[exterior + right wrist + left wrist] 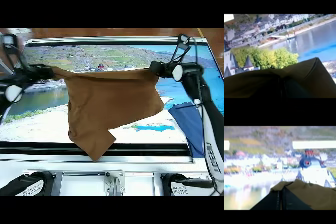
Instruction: Fold the shirts.
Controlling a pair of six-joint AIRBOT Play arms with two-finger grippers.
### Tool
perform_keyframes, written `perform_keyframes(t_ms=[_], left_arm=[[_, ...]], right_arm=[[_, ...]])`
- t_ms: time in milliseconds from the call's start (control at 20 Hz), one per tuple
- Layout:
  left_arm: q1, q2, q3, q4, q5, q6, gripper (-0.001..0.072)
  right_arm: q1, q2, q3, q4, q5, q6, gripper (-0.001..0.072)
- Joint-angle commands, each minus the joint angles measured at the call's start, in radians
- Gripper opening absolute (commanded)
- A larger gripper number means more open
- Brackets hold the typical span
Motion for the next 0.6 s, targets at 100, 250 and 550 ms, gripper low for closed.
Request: perform_keyframes(t_ms=[100,250,550], left_arm=[[-0.016,-0.200,-0.005,-0.153,-0.006,-0.096,0.0036],[-0.008,-0.192,0.007,-0.180,-0.109,-0.095,0.0196],[0.272,-0.137,0.111,-0.270,-0.850,0.063,0.0481]], right_arm=[[-0.006,-0.173,-0.001,0.120,-0.066,0.020,0.0077],[-0.011,-0.173,0.011,0.153,-0.071,-0.014,0.0491],[-0.174,-0.060,0.138,0.087,0.361,-0.338,0.0584]])
